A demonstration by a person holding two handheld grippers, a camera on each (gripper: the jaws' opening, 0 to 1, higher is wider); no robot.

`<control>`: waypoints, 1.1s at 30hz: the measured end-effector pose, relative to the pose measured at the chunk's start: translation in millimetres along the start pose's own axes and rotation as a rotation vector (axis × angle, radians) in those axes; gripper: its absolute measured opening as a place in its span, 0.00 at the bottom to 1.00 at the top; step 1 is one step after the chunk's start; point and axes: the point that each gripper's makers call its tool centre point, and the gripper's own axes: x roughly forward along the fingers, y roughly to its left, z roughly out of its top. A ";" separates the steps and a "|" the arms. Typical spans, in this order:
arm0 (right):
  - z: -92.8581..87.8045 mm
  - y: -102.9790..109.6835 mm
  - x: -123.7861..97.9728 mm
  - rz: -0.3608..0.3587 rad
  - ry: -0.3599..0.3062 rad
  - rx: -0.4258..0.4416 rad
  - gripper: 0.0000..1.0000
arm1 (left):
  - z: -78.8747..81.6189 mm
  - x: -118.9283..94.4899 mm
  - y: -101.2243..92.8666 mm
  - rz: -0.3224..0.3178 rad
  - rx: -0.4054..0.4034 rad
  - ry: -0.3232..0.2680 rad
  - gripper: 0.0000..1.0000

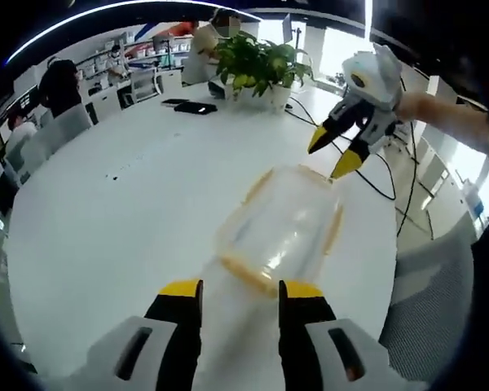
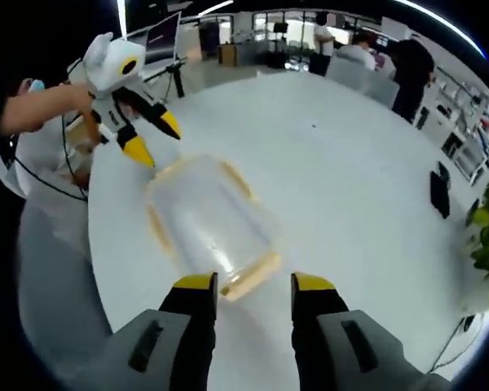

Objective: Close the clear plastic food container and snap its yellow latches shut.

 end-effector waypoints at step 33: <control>-3.2 10.3 20.0 0.000 -0.042 0.324 0.33 | -1.4 26.0 -18.6 -0.012 -0.316 -0.014 0.29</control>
